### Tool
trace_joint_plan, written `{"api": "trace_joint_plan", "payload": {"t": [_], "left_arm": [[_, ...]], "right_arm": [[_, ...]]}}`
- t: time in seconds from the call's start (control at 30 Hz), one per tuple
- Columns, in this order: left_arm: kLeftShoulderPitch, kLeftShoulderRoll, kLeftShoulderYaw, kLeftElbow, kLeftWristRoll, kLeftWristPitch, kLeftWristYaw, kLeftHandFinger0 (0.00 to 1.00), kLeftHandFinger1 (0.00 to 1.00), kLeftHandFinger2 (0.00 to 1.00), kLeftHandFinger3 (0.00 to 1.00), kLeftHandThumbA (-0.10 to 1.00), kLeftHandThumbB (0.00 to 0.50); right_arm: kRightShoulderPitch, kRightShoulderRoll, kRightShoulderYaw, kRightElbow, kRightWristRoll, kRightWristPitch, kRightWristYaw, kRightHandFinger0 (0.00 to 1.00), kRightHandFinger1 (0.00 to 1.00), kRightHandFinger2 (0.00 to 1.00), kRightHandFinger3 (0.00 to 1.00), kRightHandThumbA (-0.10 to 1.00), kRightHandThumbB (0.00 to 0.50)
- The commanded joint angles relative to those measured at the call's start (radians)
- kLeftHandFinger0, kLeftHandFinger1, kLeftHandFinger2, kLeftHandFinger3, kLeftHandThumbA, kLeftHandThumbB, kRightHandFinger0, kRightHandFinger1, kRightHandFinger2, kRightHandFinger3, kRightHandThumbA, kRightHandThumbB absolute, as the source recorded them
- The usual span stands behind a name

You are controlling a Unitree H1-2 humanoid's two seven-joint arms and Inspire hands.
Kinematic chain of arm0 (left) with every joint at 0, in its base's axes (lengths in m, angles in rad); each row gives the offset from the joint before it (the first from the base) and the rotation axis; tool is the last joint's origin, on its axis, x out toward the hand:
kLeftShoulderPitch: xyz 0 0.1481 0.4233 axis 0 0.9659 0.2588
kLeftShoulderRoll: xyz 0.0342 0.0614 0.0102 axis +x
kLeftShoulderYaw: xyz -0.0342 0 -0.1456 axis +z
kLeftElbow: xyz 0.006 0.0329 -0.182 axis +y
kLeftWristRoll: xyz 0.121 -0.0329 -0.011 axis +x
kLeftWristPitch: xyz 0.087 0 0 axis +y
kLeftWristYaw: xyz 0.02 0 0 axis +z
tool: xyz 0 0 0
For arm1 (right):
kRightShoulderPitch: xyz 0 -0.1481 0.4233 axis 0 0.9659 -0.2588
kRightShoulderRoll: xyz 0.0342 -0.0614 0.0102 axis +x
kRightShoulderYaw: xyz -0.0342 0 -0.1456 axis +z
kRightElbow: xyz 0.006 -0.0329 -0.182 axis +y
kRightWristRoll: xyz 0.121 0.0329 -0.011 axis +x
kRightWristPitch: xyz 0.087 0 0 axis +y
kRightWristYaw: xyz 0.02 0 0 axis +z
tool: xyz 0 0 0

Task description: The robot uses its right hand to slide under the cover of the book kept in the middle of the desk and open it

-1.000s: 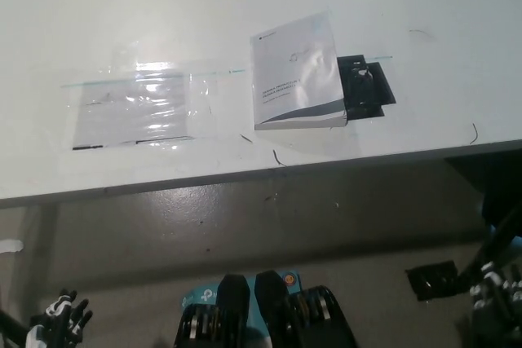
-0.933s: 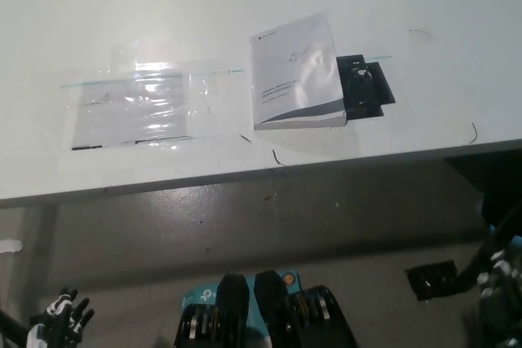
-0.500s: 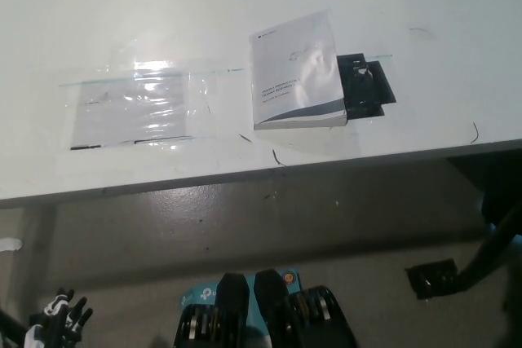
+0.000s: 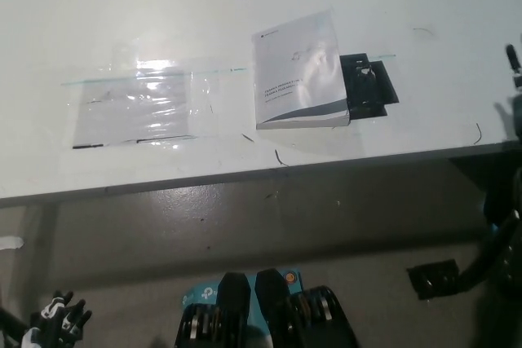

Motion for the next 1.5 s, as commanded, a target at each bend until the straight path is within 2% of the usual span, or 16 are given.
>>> {"api": "trace_joint_plan", "payload": {"t": [0.0,0.07,0.13,0.17,0.27,0.37,0.4,0.43,0.5,0.53,0.57,0.67,0.77,0.87,0.97,1.47], "left_arm": [[-0.01,0.017,-0.009,-0.011,-0.016,-0.001,-0.001,0.79,0.69,0.75,0.83,0.97,0.21],[-0.013,0.019,-0.01,-0.009,-0.018,0.002,0.001,0.79,0.69,0.74,0.83,0.97,0.204],[-0.012,0.018,-0.009,-0.014,-0.021,0.004,0.006,0.76,0.69,0.75,0.84,0.96,0.204],[-0.012,0.017,-0.007,-0.02,-0.021,0.007,0.016,0.77,0.69,0.76,0.84,0.96,0.206],[-0.028,0.019,-0.008,-0.016,-0.02,0.007,0.024,0.79,0.69,0.75,0.83,0.96,0.194],[-0.027,0.022,-0.009,-0.007,-0.02,-0.006,0.014,0.81,0.7,0.74,0.83,0.96,0.187],[-0.03,0.021,-0.01,-0.004,-0.02,-0.007,0.014,0.81,0.7,0.74,0.83,0.96,0.187],[-0.032,0.022,-0.009,0.0,-0.015,-0.012,0.018,0.81,0.7,0.74,0.83,0.97,0.19],[-0.033,0.021,-0.011,0.004,-0.016,-0.015,0.013,0.81,0.7,0.74,0.82,0.97,0.178],[-0.031,0.021,-0.013,0.004,-0.018,-0.017,0.005,0.8,0.7,0.75,0.82,0.98,0.177],[-0.032,0.023,-0.01,0.006,-0.02,-0.014,0.009,0.8,0.69,0.74,0.82,0.97,0.18],[-0.033,0.024,-0.012,0.004,-0.026,-0.009,0.004,0.83,0.72,0.76,0.85,0.97,0.179],[-0.032,0.024,-0.014,-0.001,-0.022,-0.009,0.006,0.78,0.7,0.75,0.84,0.95,0.174],[-0.028,0.024,-0.018,-0.004,-0.019,-0.004,0.009,0.77,0.69,0.75,0.85,0.95,0.185],[-0.029,0.023,-0.012,-0.002,-0.035,0.001,0.004,0.82,0.71,0.77,0.85,0.94,0.162],[-0.028,0.016,-0.015,0.0,-0.046,0.007,0.017,0.79,0.71,0.77,0.85,0.93,0.161]], "right_arm": [[-0.081,0.002,0.043,0.034,-0.022,0.004,-0.009,0.66,0.69,0.77,1.0,1.0,0.091],[-0.092,0.01,0.061,0.062,-0.034,-0.005,0.001,0.67,0.71,0.8,1.0,1.0,0.097],[-0.099,0.017,0.07,0.094,-0.033,-0.017,0.014,0.75,0.8,0.88,1.0,1.0,0.075],[-0.111,0.03,0.076,0.135,-0.037,-0.025,0.013,0.7,0.77,0.88,1.0,1.0,0.072],[-0.131,0.039,0.084,0.217,-0.056,-0.057,0.017,0.69,0.77,0.88,1.0,1.0,0.073],[-0.144,0.052,0.103,0.272,-0.068,-0.075,0.043,0.85,0.97,1.0,1.0,1.0,0.107],[-0.147,0.05,0.103,0.278,-0.068,-0.078,0.044,0.86,0.97,1.0,1.0,1.0,0.108],[-0.158,0.063,0.108,0.302,-0.063,-0.078,0.05,0.94,1.0,1.0,1.0,1.0,0.131],[-0.162,0.063,0.11,0.315,-0.066,-0.08,0.054,1.0,1.0,1.0,1.0,1.0,0.142],[-0.168,0.068,0.114,0.329,-0.068,-0.08,0.057,1.0,1.0,1.0,1.0,1.0,0.142],[-0.177,0.078,0.131,0.356,-0.075,-0.078,0.071,1.0,1.0,1.0,1.0,1.0,0.174],[-0.184,0.083,0.146,0.379,-0.081,-0.087,0.097,1.0,1.0,1.0,1.0,1.0,0.178],[-0.199,0.095,0.147,0.407,-0.069,-0.092,0.123,1.0,1.0,1.0,1.0,1.0,0.221],[-0.206,0.105,0.146,0.418,-0.067,-0.091,0.131,1.0,1.0,1.0,1.0,1.0,0.211],[-0.216,0.12,0.154,0.419,-0.073,-0.081,0.126,1.0,1.0,1.0,1.0,1.0,0.195],[-0.193,0.171,0.168,0.477,-0.087,-0.101,0.149,1.0,1.0,1.0,1.0,1.0,0.209]]}}
